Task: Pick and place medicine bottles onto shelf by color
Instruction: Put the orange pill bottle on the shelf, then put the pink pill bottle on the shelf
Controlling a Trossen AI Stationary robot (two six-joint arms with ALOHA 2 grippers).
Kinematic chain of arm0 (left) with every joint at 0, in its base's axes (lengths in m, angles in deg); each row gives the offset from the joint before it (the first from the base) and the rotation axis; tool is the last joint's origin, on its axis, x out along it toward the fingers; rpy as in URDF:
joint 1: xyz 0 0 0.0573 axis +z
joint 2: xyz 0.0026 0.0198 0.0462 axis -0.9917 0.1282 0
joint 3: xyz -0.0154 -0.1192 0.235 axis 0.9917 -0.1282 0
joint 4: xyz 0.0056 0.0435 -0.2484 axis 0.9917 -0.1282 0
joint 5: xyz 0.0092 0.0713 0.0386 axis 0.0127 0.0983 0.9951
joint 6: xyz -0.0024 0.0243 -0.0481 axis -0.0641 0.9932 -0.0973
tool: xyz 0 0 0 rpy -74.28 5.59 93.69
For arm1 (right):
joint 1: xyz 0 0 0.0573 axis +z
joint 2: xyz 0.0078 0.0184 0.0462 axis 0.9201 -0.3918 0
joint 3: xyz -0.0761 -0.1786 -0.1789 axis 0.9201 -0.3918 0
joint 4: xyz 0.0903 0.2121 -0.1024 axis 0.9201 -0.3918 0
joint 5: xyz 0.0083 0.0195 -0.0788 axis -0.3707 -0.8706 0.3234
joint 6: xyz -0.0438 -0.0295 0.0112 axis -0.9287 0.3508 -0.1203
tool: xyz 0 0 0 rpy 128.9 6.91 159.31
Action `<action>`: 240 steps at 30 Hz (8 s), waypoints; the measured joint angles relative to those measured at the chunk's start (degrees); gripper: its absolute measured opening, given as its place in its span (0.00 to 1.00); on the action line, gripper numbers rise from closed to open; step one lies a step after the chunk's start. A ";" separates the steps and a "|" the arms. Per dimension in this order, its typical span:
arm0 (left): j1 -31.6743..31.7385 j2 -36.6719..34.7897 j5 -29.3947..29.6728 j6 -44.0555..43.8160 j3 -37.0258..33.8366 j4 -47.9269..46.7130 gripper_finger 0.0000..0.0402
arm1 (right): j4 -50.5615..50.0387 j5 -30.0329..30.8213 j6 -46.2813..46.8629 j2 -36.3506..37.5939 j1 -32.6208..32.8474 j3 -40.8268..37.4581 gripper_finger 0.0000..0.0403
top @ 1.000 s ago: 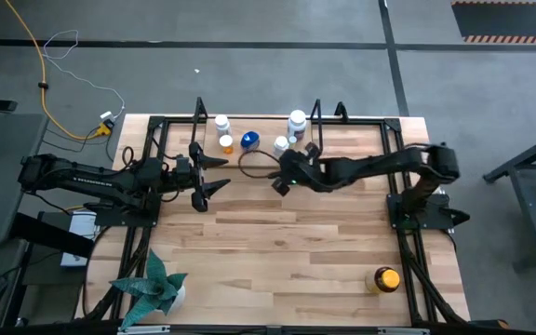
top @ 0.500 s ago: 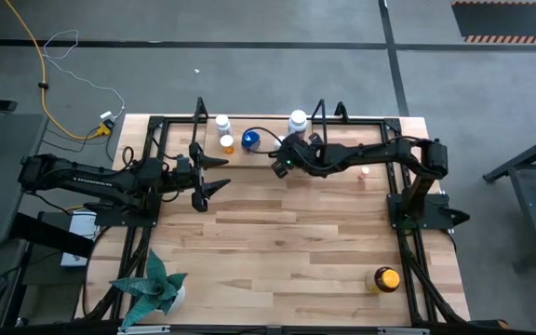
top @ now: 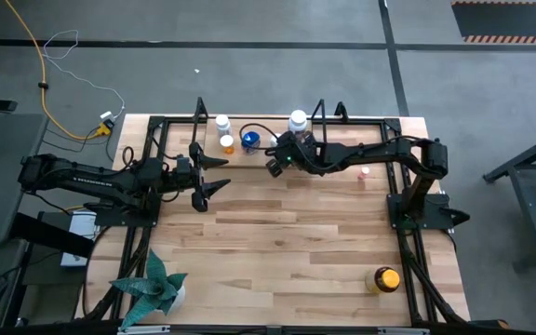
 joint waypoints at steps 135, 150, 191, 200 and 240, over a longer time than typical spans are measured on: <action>0.02 0.00 1.99 -1.07 0.00 -2.14 0.65 | -52.49 10.37 38.34 38.36 -3.78 -24.09 0.63; 0.02 0.00 1.97 -1.55 0.00 -2.18 0.65 | -52.72 9.30 33.30 22.86 -4.83 -24.09 0.62; 0.03 0.00 2.61 -1.53 0.00 -2.38 0.65 | -45.07 -3.54 41.51 49.42 -3.62 -41.72 0.62; 0.02 -0.02 2.61 -1.53 0.00 -2.38 0.65 | -41.13 -3.47 41.31 45.22 -2.45 -41.72 0.62; 0.02 -0.01 2.59 -1.53 0.00 -2.35 0.65 | -38.45 -2.88 35.73 40.83 -1.79 -39.58 0.29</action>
